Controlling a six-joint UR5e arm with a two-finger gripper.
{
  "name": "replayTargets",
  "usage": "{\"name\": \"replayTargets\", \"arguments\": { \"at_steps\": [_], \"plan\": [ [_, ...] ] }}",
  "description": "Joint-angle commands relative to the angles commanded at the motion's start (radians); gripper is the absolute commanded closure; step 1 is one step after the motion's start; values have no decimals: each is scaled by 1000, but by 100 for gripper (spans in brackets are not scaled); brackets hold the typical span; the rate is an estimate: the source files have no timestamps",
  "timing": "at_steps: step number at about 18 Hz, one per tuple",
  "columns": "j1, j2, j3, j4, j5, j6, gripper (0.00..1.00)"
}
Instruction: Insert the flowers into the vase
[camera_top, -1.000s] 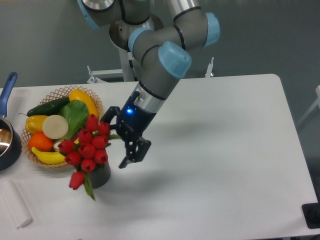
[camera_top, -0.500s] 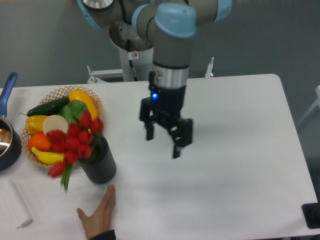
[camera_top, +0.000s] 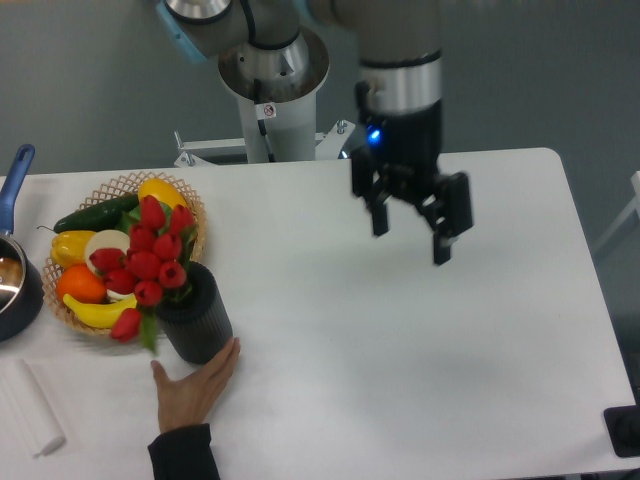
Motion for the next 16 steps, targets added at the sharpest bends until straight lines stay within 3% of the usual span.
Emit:
{"name": "replayTargets", "arguments": {
  "at_steps": [3, 8, 16],
  "plan": [
    [26, 0, 31, -57, 3, 62, 0],
    [83, 28, 17, -125, 3, 201, 0],
    [144, 32, -23, -117, 2, 241, 0]
  ]
}}
